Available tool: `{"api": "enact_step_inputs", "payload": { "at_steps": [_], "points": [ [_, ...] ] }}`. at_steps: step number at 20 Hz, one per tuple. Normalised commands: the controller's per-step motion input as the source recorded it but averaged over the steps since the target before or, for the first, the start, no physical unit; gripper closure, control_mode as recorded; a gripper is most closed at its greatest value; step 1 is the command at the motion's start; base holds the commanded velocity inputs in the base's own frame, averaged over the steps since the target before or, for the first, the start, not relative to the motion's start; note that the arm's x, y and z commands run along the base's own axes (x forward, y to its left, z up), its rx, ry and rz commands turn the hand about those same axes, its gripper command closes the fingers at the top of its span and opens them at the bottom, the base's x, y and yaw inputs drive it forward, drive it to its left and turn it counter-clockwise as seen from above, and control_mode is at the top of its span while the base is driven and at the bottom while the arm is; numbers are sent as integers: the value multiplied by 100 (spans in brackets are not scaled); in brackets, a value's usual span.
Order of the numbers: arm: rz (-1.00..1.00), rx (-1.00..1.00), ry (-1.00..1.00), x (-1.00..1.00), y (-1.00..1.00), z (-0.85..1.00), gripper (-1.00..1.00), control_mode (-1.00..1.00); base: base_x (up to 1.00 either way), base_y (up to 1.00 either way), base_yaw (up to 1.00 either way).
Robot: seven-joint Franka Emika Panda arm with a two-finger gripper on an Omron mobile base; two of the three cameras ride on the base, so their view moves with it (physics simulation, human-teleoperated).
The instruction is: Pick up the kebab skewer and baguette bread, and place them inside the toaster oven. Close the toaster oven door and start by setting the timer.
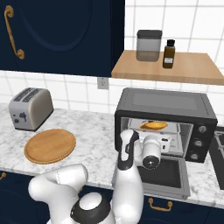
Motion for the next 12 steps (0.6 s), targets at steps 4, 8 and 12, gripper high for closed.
{"api": "enact_step_inputs", "payload": {
  "at_steps": [4, 8, 12],
  "points": [
    [0, 0, 0, -42, -6, 0, -100, -100, 0, 0, 0],
    [0, 0, 0, -100, -51, 5, -100, -100, 0, 0, 0],
    [0, 0, 6, -92, -68, 30, -100, -100, 0, 0, 0]
  ]
}}
